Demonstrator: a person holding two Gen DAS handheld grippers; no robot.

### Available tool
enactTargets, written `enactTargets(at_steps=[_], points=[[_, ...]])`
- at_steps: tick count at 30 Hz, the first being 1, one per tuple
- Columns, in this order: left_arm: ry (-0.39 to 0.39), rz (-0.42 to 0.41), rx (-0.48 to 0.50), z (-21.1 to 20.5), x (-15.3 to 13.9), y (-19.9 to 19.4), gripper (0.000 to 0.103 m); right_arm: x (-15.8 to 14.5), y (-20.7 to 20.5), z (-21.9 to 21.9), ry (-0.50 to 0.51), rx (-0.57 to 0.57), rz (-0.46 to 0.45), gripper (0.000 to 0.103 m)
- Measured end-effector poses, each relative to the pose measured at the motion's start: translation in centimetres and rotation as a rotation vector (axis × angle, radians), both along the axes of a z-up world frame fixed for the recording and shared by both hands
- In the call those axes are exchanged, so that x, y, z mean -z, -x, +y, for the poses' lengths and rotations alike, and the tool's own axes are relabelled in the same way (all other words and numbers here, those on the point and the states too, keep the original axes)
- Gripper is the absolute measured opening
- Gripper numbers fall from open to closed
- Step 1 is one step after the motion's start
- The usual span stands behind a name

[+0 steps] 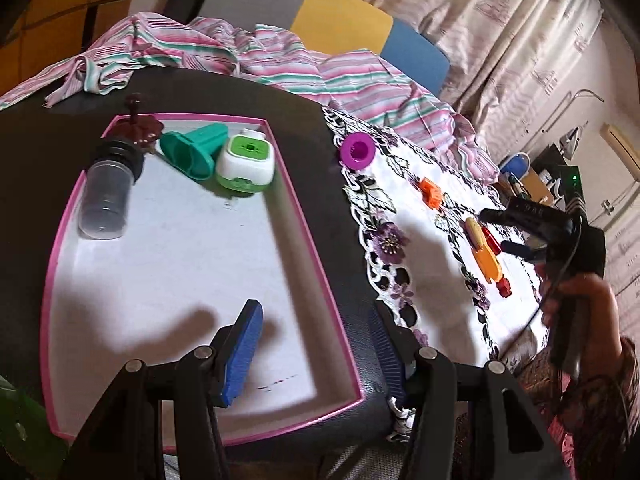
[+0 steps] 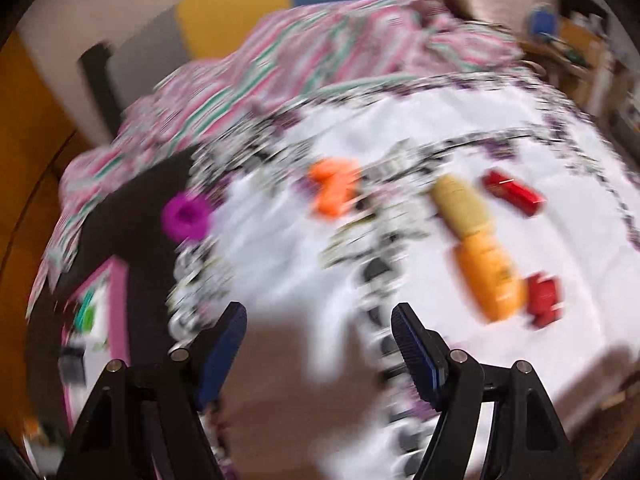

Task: Organize rigid objects
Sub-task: 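Move the right tool to the orange-yellow printed block and grasp it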

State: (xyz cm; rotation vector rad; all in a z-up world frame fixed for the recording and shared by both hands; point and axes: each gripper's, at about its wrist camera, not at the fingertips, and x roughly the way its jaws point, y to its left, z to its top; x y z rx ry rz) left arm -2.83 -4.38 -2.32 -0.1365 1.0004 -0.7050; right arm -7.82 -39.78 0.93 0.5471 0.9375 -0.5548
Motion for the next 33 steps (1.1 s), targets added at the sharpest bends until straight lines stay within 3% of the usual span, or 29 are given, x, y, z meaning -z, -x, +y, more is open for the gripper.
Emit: enactTargets(at_steps=[4,9,17,20,25,29,33], points=[[-0.001,-0.012,0.035,-1.1,-0.5,0.3,0.055,0.0,1.3,-4.9,0.006,0.098,0.06,0.075],[-0.007,-0.019,0.091,-3.3,-1.3,0.6,0.055,1.8,2.4,-9.6,-0.097,0.187,0.101,0.074],[-0.015,-0.024,0.154,-6.5,-2.2,0.8,0.055,5.6,2.3,-11.0,-0.258,0.153,0.168,0.057],[-0.028,-0.024,0.173,-7.8,-2.3,0.8,0.055,6.7,2.4,-11.1,-0.318,0.165,0.148,0.05],[-0.041,-0.022,0.193,-9.5,-2.6,0.5,0.055,6.8,2.6,-11.3,-0.318,0.186,0.088,0.042],[-0.049,-0.011,0.204,-11.0,-2.6,0.0,0.055,6.7,3.0,-11.7,-0.327,0.212,0.037,0.029],[-0.06,-0.008,0.223,-12.8,-2.6,-0.4,0.055,6.7,2.6,-11.4,-0.313,0.204,0.031,0.028]])
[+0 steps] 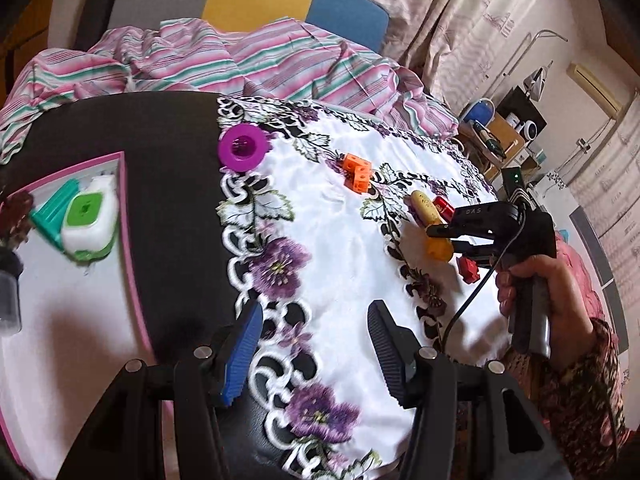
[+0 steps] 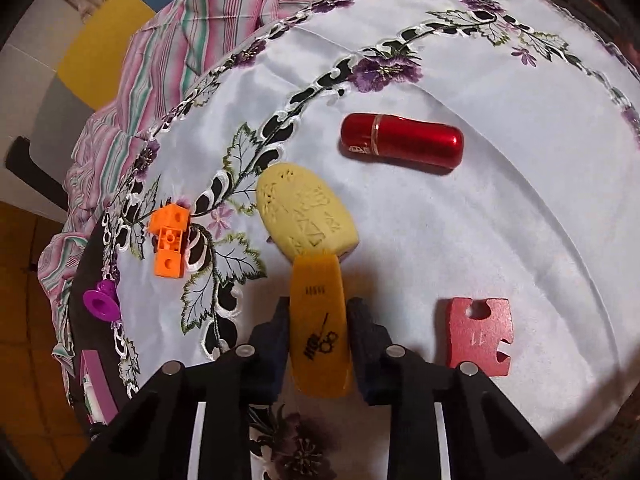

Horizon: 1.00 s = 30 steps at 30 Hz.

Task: Organize rigid objects
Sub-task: 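Move the right tool to the orange-yellow printed block and grasp it, then grasp the orange interlocking cubes with the left tool while the right tool holds the block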

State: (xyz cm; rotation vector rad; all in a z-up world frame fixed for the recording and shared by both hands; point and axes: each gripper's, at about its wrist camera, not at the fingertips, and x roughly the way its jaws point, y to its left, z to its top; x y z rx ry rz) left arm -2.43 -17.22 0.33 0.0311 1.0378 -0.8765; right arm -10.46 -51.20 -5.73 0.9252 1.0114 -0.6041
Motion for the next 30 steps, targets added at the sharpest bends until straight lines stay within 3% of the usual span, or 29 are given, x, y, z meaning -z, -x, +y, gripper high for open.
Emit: enactTargets(at_steps=[9,21,30], points=[[-0.058,-0.012,0.086,-6.7,0.2,-1.4,0.055,-0.4,-0.5,0.5,0.005,-0.012,-0.075,0.027],[-0.126,-0.026,0.116,-13.5,1.6,-4.2,0.055,0.2,-0.9,0.5,0.029,-0.02,-0.025,0.029],[-0.197,-0.118,0.134,-19.6,2.6,-6.5,0.055,-1.3,-0.7,0.8,0.056,-0.017,-0.121,0.026]])
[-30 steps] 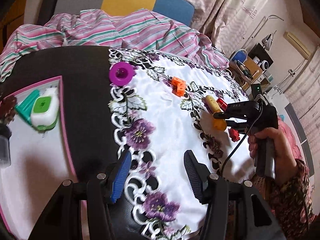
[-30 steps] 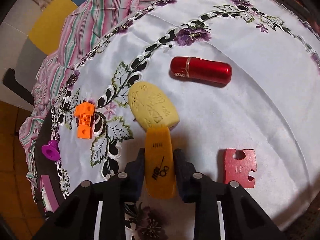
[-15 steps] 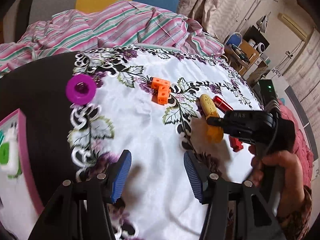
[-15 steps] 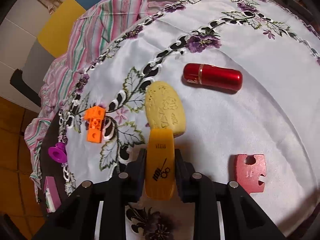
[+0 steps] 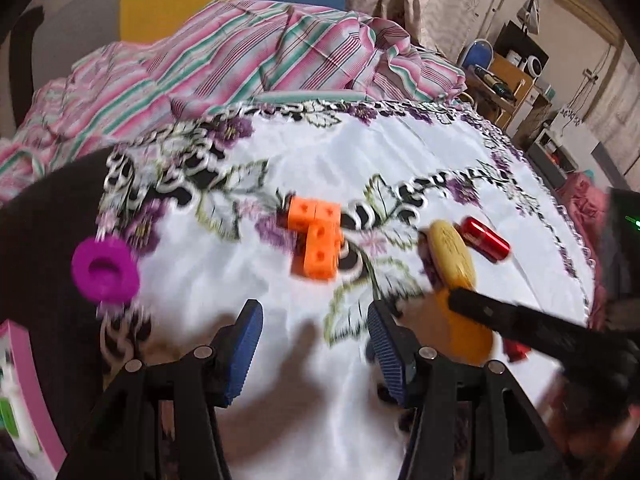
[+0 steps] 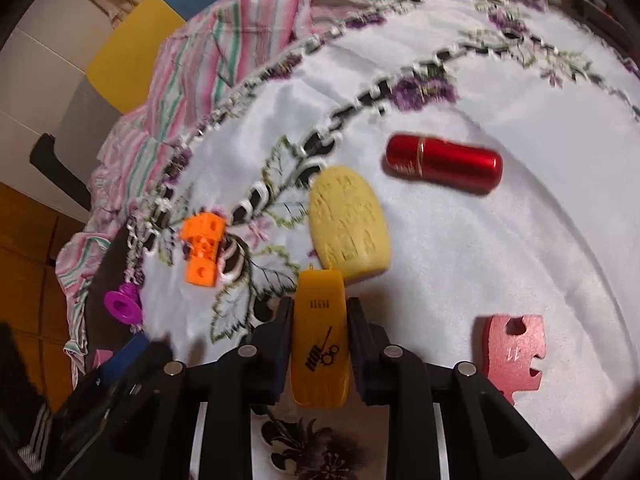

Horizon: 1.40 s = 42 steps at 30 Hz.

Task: Organize rigid objects
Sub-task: 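Grasp the orange interlocking cubes with the left tool while the right tool holds the block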

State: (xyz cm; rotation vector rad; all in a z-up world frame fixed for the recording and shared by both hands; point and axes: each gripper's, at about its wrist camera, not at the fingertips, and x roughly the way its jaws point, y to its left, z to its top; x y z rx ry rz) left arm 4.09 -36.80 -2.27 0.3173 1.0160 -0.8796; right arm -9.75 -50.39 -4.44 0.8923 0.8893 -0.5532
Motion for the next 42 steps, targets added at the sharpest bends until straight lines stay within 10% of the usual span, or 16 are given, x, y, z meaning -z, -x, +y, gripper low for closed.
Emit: enactTargets(at_steps=[13,20,24,29,33,42], points=[[-0.003,-0.035,0.001,-4.8,3.4,-2.9,0.055,1.9,-0.4,-0.6,-0.079,0.0,0.013,0.031],[0.035,-0.108,0.008,-4.8,4.0,-3.1,0.055,1.1,-2.2,1.4,0.031,-0.136,0.019,0.074],[-0.005,-0.159,0.028,-5.6,4.2,-2.6,0.056,1.1,-1.9,1.1,0.032,-0.131,0.033,0.071],[0.003,-0.171,0.038,-5.3,4.2,-2.8,0.046,1.1,-1.8,1.2,0.088,-0.125,0.093,0.036],[0.037,-0.154,0.036,-4.4,4.1,-3.1,0.043,1.1,-2.4,1.7,0.094,-0.18,0.086,0.027],[0.087,-0.152,-0.018,-2.0,3.6,-2.9,0.043,1.1,-1.5,0.6,0.066,-0.112,0.058,0.026]])
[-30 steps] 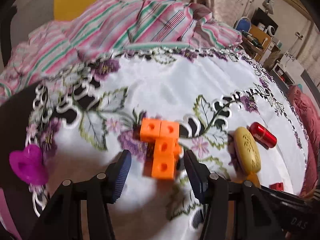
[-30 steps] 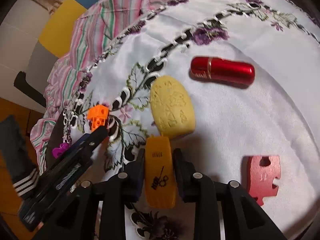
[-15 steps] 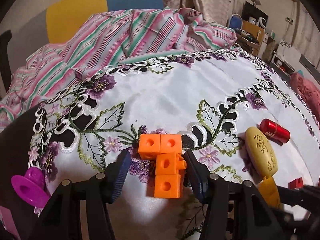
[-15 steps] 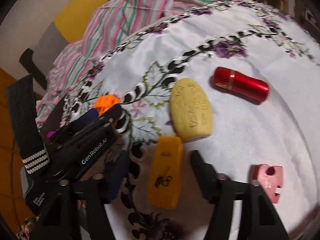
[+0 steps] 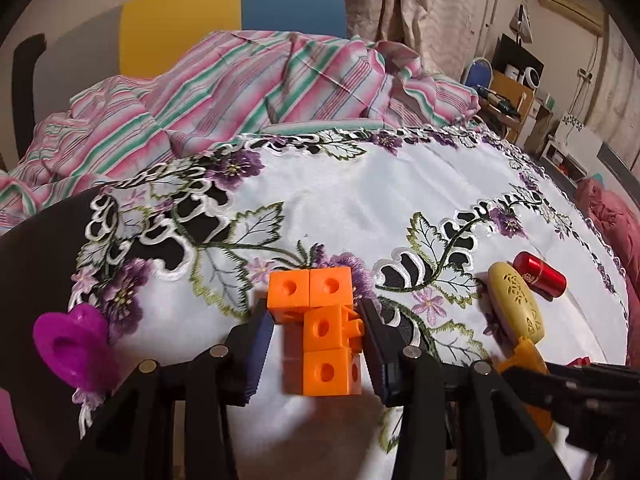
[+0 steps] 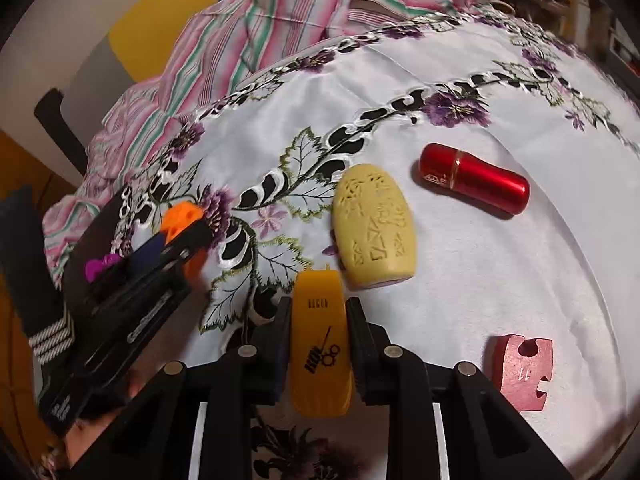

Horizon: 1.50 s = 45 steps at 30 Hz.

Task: Organize rigid objects
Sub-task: 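Carry the orange cubes into the pink tray and open the left tool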

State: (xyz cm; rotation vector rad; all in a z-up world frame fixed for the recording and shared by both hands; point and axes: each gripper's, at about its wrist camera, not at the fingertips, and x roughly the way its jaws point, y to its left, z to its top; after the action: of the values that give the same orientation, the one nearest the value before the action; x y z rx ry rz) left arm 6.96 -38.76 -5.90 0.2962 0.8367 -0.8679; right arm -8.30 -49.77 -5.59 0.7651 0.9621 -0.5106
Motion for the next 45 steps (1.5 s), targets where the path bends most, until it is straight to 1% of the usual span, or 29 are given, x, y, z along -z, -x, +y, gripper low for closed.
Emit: enactTargets(at_steps=[5,9,13,16,25,30,33,38,45], points=[[0.01,-0.024,-0.011,1.6,-0.5,1.2,0.043,-0.4,0.0,0.0,-0.002,-0.005,-0.027,0.026],[0.009,-0.027,-0.026,2.9,-0.6,2.0,0.043,-0.7,0.2,0.0,-0.007,0.004,-0.056,0.026],[0.009,-0.024,-0.02,3.5,-0.7,2.8,0.043,-0.4,0.4,-0.4,-0.036,0.024,-0.059,0.026],[0.016,-0.029,-0.009,4.1,-1.1,3.6,0.043,-0.4,0.4,-0.4,-0.026,0.029,-0.056,0.026],[0.091,-0.016,-0.011,7.2,-3.2,6.1,0.043,-0.5,0.2,-0.3,-0.008,0.018,-0.041,0.026],[0.127,0.009,-0.064,10.6,-4.2,7.0,0.043,-1.1,-0.3,0.5,0.026,-0.023,-0.059,0.026],[0.131,-0.002,-0.102,12.9,-4.7,7.3,0.043,-1.5,-0.5,1.0,0.06,-0.049,-0.064,0.026],[0.153,-0.003,-0.163,16.9,-5.5,7.1,0.043,-2.1,-0.7,1.6,0.087,-0.074,-0.081,0.026],[0.176,0.007,-0.261,21.9,-6.0,6.5,0.043,-2.2,-0.8,1.9,0.11,-0.09,-0.072,0.026]])
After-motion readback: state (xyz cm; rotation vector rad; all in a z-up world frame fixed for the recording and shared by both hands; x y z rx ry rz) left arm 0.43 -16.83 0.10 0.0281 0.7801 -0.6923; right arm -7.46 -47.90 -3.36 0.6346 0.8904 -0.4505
